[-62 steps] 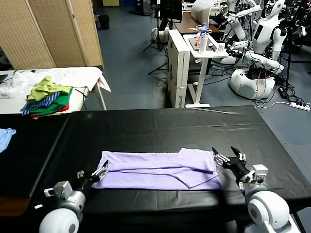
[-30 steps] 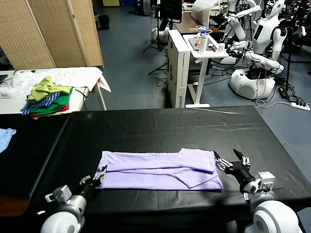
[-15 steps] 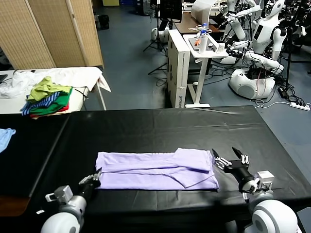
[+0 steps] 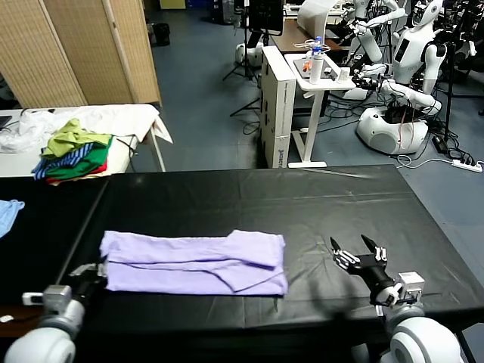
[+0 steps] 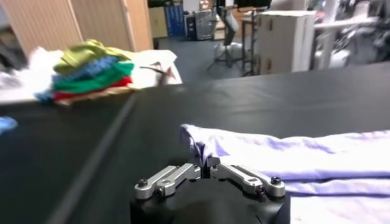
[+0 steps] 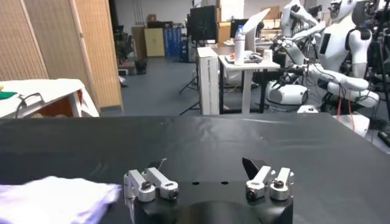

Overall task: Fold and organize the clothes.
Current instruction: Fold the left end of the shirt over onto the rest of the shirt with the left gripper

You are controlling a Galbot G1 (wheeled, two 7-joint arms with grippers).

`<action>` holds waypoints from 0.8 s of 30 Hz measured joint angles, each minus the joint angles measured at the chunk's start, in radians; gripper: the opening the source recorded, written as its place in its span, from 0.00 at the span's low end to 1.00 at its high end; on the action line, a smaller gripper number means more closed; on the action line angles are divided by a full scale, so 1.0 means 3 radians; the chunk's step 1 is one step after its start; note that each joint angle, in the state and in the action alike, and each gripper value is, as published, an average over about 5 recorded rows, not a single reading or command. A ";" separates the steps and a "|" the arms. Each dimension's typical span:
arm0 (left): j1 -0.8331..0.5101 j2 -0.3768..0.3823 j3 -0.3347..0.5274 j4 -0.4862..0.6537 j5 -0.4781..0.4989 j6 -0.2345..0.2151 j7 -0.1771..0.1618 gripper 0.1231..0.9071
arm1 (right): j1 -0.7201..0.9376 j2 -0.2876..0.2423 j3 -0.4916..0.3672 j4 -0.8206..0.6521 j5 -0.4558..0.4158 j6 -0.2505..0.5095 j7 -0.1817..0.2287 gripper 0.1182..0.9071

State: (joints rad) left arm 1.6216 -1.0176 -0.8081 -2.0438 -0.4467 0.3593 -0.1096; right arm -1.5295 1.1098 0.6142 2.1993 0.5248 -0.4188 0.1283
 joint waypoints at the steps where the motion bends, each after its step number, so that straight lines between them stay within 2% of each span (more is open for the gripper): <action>1: 0.0005 0.0005 -0.0013 -0.0025 -0.0020 0.0009 -0.0019 0.08 | -0.0010 0.0009 -0.0001 0.0007 -0.0012 0.0000 0.0000 1.00; 6: -0.0010 -0.0086 0.0062 -0.0258 -0.0231 0.0120 -0.0187 0.08 | -0.0078 0.0051 0.0026 0.0037 -0.0076 0.0003 0.0001 1.00; 12: -0.0099 -0.0342 0.0412 -0.0608 -0.0592 0.0250 -0.0406 0.08 | -0.0168 0.0113 0.0067 0.0047 -0.0168 0.0019 0.0001 1.00; 20: -0.0255 -0.0629 0.1046 -0.0771 -0.1049 0.0323 -0.0569 0.08 | -0.0289 0.0188 0.0125 0.0081 -0.0252 0.0039 -0.0003 1.00; 24: -0.0364 -0.0730 0.1312 -0.0749 -0.1125 0.0336 -0.0584 0.08 | -0.0335 0.0225 0.0147 0.0082 -0.0283 0.0056 -0.0008 1.00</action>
State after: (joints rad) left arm 1.5122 -1.2367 -0.4144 -2.2684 -0.7842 0.4602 -0.2849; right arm -1.6299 1.1773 0.6584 2.2240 0.4400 -0.4020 0.1258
